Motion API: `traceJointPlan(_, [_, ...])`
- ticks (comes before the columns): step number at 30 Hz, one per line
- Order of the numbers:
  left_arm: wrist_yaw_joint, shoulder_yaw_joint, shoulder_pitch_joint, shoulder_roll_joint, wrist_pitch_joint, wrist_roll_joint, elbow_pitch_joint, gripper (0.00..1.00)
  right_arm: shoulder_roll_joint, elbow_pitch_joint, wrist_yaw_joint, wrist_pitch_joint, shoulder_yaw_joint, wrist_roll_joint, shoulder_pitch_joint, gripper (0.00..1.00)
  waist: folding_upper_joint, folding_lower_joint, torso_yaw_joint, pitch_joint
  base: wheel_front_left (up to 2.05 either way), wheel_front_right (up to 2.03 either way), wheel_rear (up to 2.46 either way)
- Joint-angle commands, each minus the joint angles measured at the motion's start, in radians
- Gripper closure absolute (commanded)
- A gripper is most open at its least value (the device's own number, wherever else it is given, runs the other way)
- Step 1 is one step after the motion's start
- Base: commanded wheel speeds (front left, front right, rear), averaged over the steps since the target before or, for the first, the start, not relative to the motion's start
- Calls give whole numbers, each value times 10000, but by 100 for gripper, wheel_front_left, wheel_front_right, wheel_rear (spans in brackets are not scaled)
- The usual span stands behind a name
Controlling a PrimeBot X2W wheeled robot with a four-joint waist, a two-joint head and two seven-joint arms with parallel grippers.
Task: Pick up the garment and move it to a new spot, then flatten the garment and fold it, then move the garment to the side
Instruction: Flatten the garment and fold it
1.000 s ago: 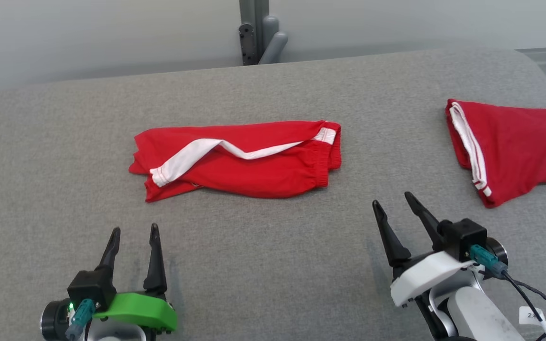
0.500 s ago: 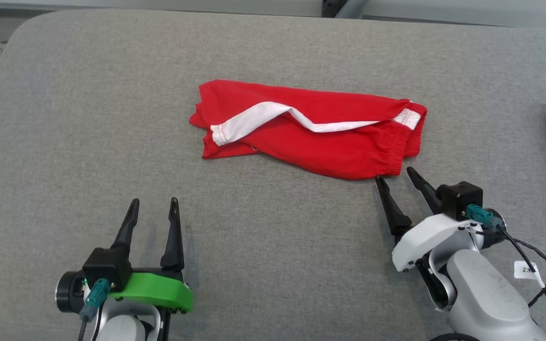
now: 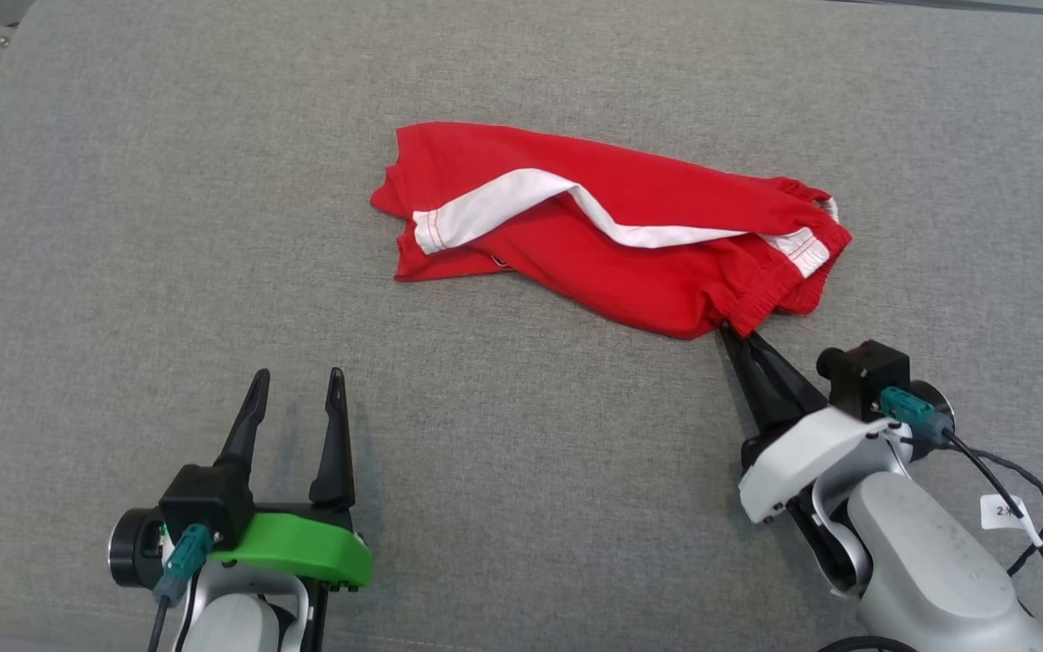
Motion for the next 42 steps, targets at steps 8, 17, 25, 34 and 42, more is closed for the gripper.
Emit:
traceJointPlan(8, [-95,154,441,34,8,-23,339,0,-803,-1368,-19,-18,764,472,1271,100,-1,0,-879,-1005,0,0,0])
traceJointPlan(17, [-156,188,974,34,8,39,573,0,-1657,-1095,-19,-18,1523,893,2186,100,-1,0,-1219,-1897,0,0,0])
traceJointPlan(25, [-160,384,1373,31,7,90,680,0,-1580,-348,-19,-17,378,167,2410,0,-1,0,-1435,-2257,0,0,0])
traceJointPlan(34, [30,488,1340,34,8,145,459,0,-727,-1233,-16,-17,-2442,-1647,2617,0,-1,0,-1972,-2461,0,0,0])
traceJointPlan(42, [41,779,1381,31,8,443,152,0,259,-2898,-18,-18,-3259,-2322,2998,0,-1,0,-2568,-2642,0,0,0])
